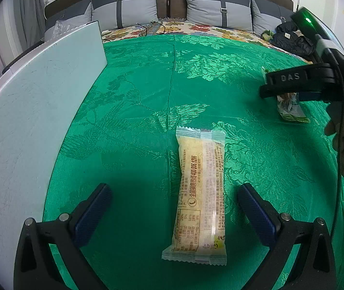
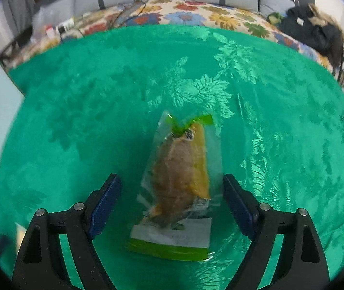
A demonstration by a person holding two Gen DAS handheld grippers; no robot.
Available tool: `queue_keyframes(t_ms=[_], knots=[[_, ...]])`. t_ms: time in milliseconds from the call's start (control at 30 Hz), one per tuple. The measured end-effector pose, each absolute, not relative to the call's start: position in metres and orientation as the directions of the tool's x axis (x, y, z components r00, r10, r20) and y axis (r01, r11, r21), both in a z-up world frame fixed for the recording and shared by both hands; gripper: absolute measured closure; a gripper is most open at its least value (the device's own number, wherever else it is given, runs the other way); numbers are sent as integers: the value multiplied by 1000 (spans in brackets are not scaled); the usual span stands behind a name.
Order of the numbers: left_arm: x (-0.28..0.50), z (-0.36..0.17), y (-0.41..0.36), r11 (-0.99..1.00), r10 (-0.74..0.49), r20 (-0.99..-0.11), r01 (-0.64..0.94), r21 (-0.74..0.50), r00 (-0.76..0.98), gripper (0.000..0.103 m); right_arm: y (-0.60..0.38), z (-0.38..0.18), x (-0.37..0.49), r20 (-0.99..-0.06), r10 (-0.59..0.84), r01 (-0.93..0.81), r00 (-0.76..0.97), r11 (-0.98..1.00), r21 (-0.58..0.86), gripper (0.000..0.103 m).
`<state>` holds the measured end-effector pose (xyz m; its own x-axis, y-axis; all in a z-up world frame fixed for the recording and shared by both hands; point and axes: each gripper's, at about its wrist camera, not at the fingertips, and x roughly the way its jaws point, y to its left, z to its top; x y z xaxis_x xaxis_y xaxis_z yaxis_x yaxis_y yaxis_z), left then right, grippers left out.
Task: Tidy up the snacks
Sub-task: 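Grasp the wafer bar with the left gripper while the right gripper grasps the green-labelled sausage packet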
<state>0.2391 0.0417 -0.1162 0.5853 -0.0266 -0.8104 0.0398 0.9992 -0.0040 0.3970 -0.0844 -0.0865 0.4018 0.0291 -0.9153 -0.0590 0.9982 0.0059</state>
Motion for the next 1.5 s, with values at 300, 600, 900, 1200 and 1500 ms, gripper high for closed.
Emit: queue_keyframes(t_ms=[300,600,900,1200,1500], knots=[[239,-116,42,999,-27,-810,40,-4,586,0,-128,-76,391,-916,97,12,388,994,110,40],[239,-116,42,999,-27,-810,41,-4,585,0,-154,-61,339,-865,330,-46,378,940,339,74],[233,-107,31,994,-63,-846,109,-6,529,36,-192,-47,287,-768,536,18,350,816,577,93],[221,-99,34,991,-125,-850,108,-81,512,81,-156,-31,272,-868,328,-187,373,943,276,33],[178,-81,71,956,-274,-810,54,-289,518,81,-131,-67,294,-938,237,-345,253,928,141,61]])
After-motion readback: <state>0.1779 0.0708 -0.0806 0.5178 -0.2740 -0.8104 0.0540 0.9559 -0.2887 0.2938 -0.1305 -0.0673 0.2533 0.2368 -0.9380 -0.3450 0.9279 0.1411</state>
